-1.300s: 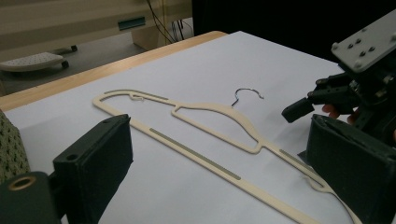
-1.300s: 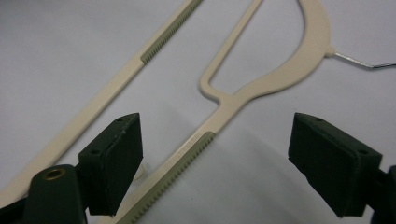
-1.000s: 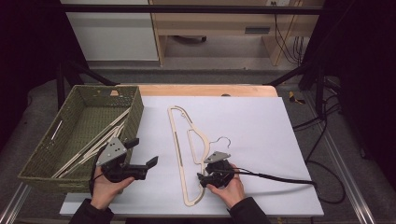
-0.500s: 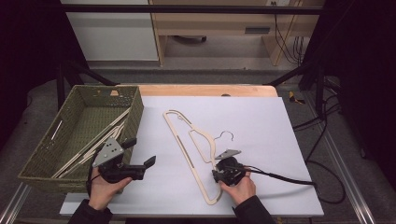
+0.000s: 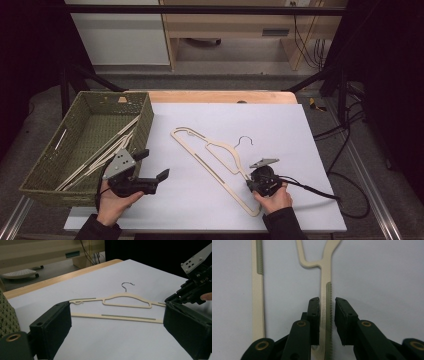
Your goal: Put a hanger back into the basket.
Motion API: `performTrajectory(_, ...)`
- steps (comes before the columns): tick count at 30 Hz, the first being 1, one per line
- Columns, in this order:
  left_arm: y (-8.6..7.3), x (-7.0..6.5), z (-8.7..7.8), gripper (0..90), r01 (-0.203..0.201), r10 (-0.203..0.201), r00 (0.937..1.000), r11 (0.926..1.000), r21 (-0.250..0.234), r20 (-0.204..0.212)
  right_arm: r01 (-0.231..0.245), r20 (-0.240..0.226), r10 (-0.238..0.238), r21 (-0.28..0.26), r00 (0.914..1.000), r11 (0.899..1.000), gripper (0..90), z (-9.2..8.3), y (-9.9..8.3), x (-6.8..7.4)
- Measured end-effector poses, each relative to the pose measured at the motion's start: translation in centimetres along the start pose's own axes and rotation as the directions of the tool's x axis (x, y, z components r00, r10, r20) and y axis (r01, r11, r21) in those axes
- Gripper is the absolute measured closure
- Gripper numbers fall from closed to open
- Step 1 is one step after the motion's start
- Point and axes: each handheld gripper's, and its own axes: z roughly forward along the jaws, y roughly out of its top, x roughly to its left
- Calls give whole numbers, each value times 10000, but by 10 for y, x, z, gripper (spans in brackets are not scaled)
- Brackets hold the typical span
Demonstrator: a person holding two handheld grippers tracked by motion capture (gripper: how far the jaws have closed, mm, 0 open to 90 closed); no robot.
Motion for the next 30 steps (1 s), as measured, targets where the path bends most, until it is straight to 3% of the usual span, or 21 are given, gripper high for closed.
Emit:
performTrajectory(7,3,-10,14,81,-191,180,9992,9993,335,347,-119,-152,122,239,9998,9996,796,0,3,-2)
performTrajectory(10,6,-15,27,81,-377,345,9981,9973,635,513,-260,-718,262,36,9971,9997,798,0,1,-8)
performTrajectory(12,11,-18,39,82,-462,416,9972,9961,753,621,-42,-507,28,-271,9987,9996,799,-2,0,-12)
performTrajectory(16,21,-21,65,87,-437,364,9963,9945,951,776,-32,-544,-7,-717,9985,9974,799,-14,1,-14)
performTrajectory(18,24,-24,80,91,-499,408,9956,9929,1084,848,231,-516,-274,-820,9983,9964,799,-19,1,-16)
performTrajectory(19,26,-24,85,92,-573,473,9952,9913,1182,858,433,-477,-478,-914,9977,9949,799,-21,1,-17)
performTrajectory(20,27,-25,93,94,-609,493,9947,9895,1308,899,290,-460,-333,-902,9984,9955,799,-23,1,-16)
performTrajectory(23,31,-23,118,102,-850,692,9931,9811,1738,949,822,-439,-878,-1177,9952,9896,799,-29,1,-17)
performTrajectory(30,31,-9,166,124,-846,586,9926,9616,2610,1059,1090,-510,-1186,-1612,9916,9809,799,-48,4,-13)
